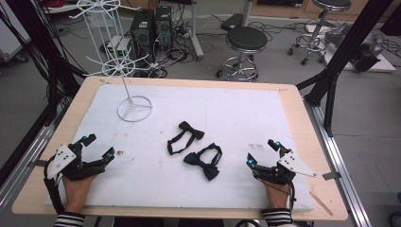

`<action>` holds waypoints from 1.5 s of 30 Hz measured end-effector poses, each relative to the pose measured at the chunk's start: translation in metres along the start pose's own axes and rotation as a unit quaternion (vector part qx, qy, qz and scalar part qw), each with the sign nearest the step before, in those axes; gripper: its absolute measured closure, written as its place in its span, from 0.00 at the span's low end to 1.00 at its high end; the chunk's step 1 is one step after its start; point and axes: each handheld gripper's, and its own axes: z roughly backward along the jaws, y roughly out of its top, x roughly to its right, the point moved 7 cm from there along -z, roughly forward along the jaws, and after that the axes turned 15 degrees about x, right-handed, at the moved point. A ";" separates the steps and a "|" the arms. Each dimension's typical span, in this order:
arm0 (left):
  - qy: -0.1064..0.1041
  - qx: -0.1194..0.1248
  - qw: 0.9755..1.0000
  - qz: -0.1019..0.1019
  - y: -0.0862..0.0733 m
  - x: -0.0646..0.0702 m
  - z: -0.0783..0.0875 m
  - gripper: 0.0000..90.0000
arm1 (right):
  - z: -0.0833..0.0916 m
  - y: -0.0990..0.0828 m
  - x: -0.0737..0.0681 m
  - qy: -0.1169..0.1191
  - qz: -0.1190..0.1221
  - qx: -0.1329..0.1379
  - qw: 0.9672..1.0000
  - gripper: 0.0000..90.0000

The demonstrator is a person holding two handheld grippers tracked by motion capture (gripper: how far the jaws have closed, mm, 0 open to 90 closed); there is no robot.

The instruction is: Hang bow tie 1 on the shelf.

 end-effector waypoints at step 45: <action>-0.002 0.000 1.000 -0.003 0.000 0.000 0.000 0.14 | -0.031 0.050 -0.019 0.081 0.005 -0.081 0.993 0.07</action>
